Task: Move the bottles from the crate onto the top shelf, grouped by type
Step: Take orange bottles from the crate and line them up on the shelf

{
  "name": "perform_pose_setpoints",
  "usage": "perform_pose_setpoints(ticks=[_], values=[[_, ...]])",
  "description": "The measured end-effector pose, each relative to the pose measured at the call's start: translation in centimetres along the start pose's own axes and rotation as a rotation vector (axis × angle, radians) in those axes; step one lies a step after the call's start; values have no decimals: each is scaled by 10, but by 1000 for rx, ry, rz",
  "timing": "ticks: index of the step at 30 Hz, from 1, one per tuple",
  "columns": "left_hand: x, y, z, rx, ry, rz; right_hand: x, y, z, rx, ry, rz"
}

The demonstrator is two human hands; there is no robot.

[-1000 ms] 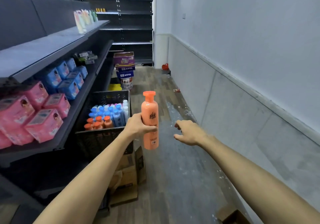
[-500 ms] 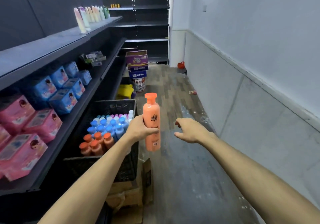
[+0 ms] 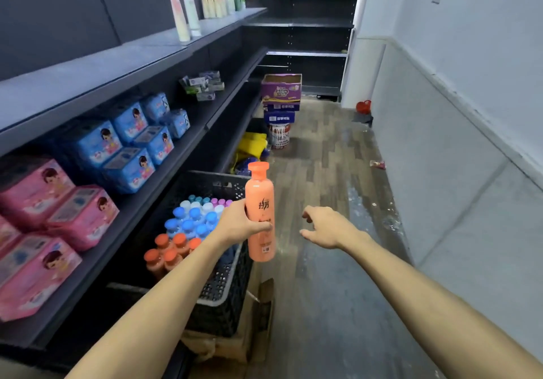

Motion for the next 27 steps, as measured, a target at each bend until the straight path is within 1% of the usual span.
perform_pose_setpoints(ticks=[4,11,15,17,21,27], values=[[-20,-27,26,-32,11,-5,5,-43,20,-30,4,20],[-60,-84,65,-53,49,-51,13,-116,46,-29,26,64],[-86,-104,83,-85,55,-70,17,-154,67,-69,37,79],[-101,-110,92,-98,58,-91,15,-176,81,-110,45,78],[-135,-115,110,-151,44,-186,9,-223,116,-236,83,75],[-186,-96,129,-287,-16,-383,6,-275,186,-486,127,74]])
Point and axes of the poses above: each hand's wrist, its own y-axis away from the middle knuckle, its own x-axis out of the palm, z = x × y, the point moved 7 cm from there along -y, towards the middle knuckle, and after that the axes turned 8 degrees about y, right-handed, at the moved point
